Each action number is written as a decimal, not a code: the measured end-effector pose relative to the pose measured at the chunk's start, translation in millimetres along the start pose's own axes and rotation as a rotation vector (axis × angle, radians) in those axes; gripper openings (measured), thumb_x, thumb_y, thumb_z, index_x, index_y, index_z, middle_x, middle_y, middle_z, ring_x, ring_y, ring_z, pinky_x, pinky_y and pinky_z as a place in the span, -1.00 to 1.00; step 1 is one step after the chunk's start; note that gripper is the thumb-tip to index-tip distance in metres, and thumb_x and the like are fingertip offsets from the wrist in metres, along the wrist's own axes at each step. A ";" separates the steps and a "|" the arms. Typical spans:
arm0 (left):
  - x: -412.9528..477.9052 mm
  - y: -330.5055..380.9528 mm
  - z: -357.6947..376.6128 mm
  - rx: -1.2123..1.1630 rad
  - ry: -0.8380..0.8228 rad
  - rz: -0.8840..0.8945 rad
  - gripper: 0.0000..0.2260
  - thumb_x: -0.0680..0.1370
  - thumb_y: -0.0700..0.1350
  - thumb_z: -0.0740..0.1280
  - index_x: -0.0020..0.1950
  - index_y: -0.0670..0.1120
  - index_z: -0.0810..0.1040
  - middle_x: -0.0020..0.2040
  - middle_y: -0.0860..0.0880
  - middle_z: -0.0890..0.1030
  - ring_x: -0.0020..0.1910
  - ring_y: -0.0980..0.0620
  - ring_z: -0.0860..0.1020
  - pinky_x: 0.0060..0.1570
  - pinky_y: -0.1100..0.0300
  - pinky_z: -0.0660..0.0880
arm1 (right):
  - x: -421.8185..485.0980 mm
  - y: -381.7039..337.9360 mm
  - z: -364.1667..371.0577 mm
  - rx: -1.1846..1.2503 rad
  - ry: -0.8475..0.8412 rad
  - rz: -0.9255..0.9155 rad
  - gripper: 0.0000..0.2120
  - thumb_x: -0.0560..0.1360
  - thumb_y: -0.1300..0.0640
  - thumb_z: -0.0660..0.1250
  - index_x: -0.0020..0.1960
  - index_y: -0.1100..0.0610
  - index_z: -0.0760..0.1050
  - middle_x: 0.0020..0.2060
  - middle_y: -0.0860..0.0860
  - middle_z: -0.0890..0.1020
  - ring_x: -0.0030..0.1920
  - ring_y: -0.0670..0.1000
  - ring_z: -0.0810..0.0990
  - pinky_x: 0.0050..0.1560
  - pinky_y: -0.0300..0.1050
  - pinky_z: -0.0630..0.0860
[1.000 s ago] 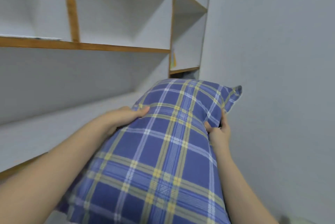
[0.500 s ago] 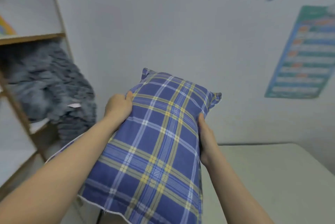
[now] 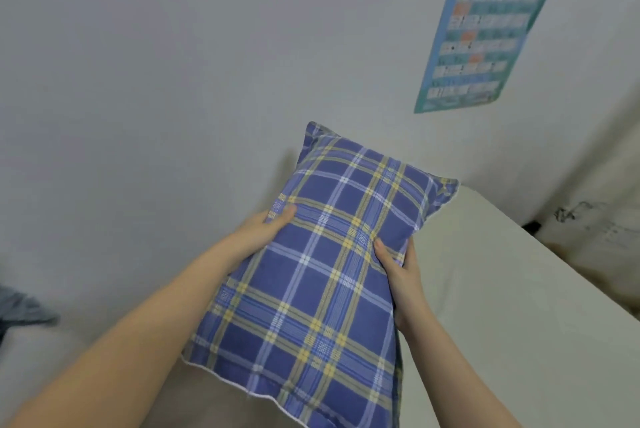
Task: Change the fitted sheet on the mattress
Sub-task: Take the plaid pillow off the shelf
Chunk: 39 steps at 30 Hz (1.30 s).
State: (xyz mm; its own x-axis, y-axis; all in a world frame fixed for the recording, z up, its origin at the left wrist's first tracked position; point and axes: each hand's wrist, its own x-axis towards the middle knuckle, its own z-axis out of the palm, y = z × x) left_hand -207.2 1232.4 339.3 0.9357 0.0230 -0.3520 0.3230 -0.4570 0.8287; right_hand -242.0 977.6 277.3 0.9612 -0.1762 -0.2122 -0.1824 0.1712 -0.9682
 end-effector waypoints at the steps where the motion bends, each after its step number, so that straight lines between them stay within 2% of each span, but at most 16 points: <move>1: 15.6 -8.2 -3.7 0.005 -0.090 -0.005 -0.60 0.34 0.47 0.30 0.01 0.26 0.54 -0.04 0.31 0.59 -0.12 0.25 0.58 -0.02 0.32 0.44 | 10.9 7.5 7.2 -0.012 0.066 0.002 -0.16 0.44 -0.12 0.45 0.56 -0.15 0.03 0.49 -0.15 0.27 0.38 -0.03 0.41 0.20 -0.07 0.45; 4: 70.5 -35.3 -15.6 -0.036 -0.264 0.016 -0.51 0.19 0.37 0.52 0.06 0.27 0.58 -0.02 0.22 0.68 -0.07 0.15 0.67 -0.22 0.32 0.58 | 41.2 31.4 32.9 -0.037 0.232 0.085 -0.17 0.42 -0.14 0.46 0.55 -0.04 0.10 0.30 -0.08 0.48 0.14 -0.03 0.52 0.07 -0.08 0.43; 6: 105.4 -49.7 -25.0 -0.053 -0.292 0.012 -0.43 0.18 0.29 0.58 0.13 0.22 0.54 -0.01 0.21 0.68 -0.04 0.14 0.67 -0.21 0.29 0.60 | 56.4 45.2 50.9 -0.065 0.305 0.187 -0.25 0.42 -0.16 0.46 0.47 0.09 0.25 0.05 -0.10 0.55 -0.08 -0.09 0.56 -0.03 -0.08 0.48; 7: 120.7 -55.9 -29.8 -0.065 -0.311 0.001 -0.41 0.18 0.25 0.59 0.15 0.21 0.53 -0.01 0.20 0.69 -0.04 0.12 0.67 -0.19 0.27 0.60 | 63.0 52.8 59.6 -0.058 0.324 0.241 -0.32 0.42 -0.15 0.47 0.40 0.13 0.34 0.00 -0.09 0.57 -0.12 -0.07 0.59 -0.03 -0.02 0.54; 10: 157.1 -72.3 -40.4 -0.060 -0.436 -0.068 -0.43 0.19 0.17 0.61 0.14 0.15 0.55 -0.06 0.12 0.71 -0.11 0.04 0.70 -0.29 0.25 0.61 | 72.0 76.6 80.7 0.023 0.342 0.327 -0.43 0.41 -0.08 0.49 0.34 0.11 0.47 0.07 0.04 0.67 -0.01 0.12 0.67 0.10 0.15 0.59; 15: 204.8 -74.4 -38.4 0.010 -0.573 -0.101 -0.46 0.20 0.18 0.58 0.12 0.13 0.55 -0.07 0.13 0.71 -0.12 0.06 0.69 -0.27 0.25 0.60 | 80.1 100.7 97.9 0.063 0.367 0.400 -0.50 0.47 0.02 0.46 0.36 0.11 0.47 0.10 0.07 0.67 0.02 0.13 0.68 0.12 0.18 0.58; 21: 265.2 -32.4 3.5 0.077 -0.670 0.036 -0.56 0.32 0.14 0.54 0.16 0.15 0.54 -0.05 0.19 0.68 -0.14 0.21 0.67 -0.24 0.35 0.54 | 124.6 91.3 79.7 -0.004 0.487 0.351 -0.47 0.52 -0.05 0.38 0.43 0.09 0.39 0.25 0.08 0.58 0.15 0.15 0.61 0.21 0.19 0.52; 26: 340.5 32.1 55.0 0.110 -0.687 0.185 -0.46 0.36 0.14 0.51 0.30 0.10 0.49 0.08 0.13 0.65 -0.04 0.14 0.65 -0.12 0.26 0.56 | 207.6 62.8 30.4 -0.123 0.612 0.243 -0.57 0.57 -0.06 0.30 0.37 0.10 0.41 0.23 0.09 0.58 0.14 0.15 0.60 0.19 0.18 0.52; 28: 374.2 53.2 79.3 0.127 -0.696 0.238 -0.43 0.35 0.18 0.51 0.32 0.13 0.46 0.07 0.20 0.64 -0.04 0.17 0.65 -0.11 0.26 0.57 | 246.3 58.5 7.0 -0.167 0.647 0.233 -0.62 0.58 -0.08 0.26 0.30 0.10 0.43 0.20 0.09 0.58 0.10 0.13 0.58 0.18 0.15 0.52; 30: 408.1 64.3 104.6 0.148 -0.695 0.278 -0.42 0.35 0.20 0.49 0.33 0.19 0.40 0.01 0.39 0.58 -0.10 0.34 0.61 -0.22 0.41 0.53 | 283.9 62.4 -13.8 -0.174 0.678 0.238 -0.69 0.57 -0.11 0.24 0.22 0.03 0.44 0.18 0.06 0.59 0.03 0.08 0.57 0.09 0.04 0.52; 31: 426.9 64.8 117.8 0.157 -0.688 0.297 -0.37 0.37 0.20 0.48 0.39 0.21 0.34 0.07 0.44 0.52 -0.06 0.38 0.58 -0.17 0.44 0.51 | 301.2 68.4 -22.1 -0.171 0.699 0.237 -0.67 0.57 -0.13 0.23 0.25 0.03 0.43 0.21 0.04 0.57 0.05 0.07 0.57 0.08 0.01 0.50; 32: 446.8 59.8 131.6 0.184 -0.655 0.310 -0.32 0.41 0.20 0.45 0.47 0.18 0.26 0.19 0.40 0.45 0.08 0.35 0.54 -0.01 0.39 0.49 | 316.0 79.0 -29.5 -0.177 0.710 0.233 -0.59 0.58 -0.14 0.21 0.35 0.03 0.39 0.28 0.02 0.54 0.12 0.08 0.56 0.13 0.01 0.49; 34: 484.7 36.0 156.2 0.412 -0.497 0.329 -0.30 0.52 0.18 0.34 0.56 0.00 0.14 0.47 0.12 0.30 0.41 0.09 0.34 0.33 0.20 0.31 | 337.4 110.8 -38.0 -0.201 0.648 0.249 -0.46 0.61 -0.13 0.17 0.53 -0.02 0.17 0.42 -0.02 0.42 0.32 0.08 0.47 0.32 0.08 0.42; 35: 501.1 18.1 167.7 0.529 -0.429 0.305 -0.33 0.57 0.16 0.27 0.57 -0.08 0.12 0.54 -0.02 0.22 0.49 -0.02 0.24 0.41 0.14 0.20 | 344.5 132.6 -41.1 -0.212 0.607 0.296 -0.42 0.62 -0.12 0.16 0.57 -0.01 0.08 0.46 -0.01 0.35 0.40 0.09 0.40 0.39 0.09 0.35; 38: 533.9 -45.0 195.5 0.578 -0.448 0.210 -0.43 0.63 0.07 0.19 0.54 -0.20 0.19 0.52 -0.17 0.25 0.50 -0.12 0.23 0.46 0.08 0.15 | 353.9 196.5 -47.6 -0.221 0.570 0.544 -0.31 0.61 -0.13 0.19 0.59 0.07 -0.04 0.55 0.01 0.16 0.52 0.11 0.21 0.48 0.03 0.20; 39: 542.7 -64.9 201.0 0.604 -0.485 0.230 -0.45 0.63 0.05 0.19 0.53 -0.21 0.21 0.51 -0.17 0.26 0.50 -0.11 0.23 0.47 0.08 0.15 | 356.4 213.0 -48.4 -0.217 0.571 0.560 -0.31 0.61 -0.13 0.20 0.59 0.07 -0.04 0.56 0.01 0.14 0.52 0.10 0.20 0.48 0.01 0.20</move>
State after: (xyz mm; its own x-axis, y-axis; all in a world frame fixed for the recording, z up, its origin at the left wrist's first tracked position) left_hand 251.1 1095.9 7.0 0.7588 -0.4549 -0.4661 -0.1322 -0.8084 0.5736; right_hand 51.8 904.4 -11.0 0.4737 -0.5958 -0.6486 -0.6949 0.1996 -0.6909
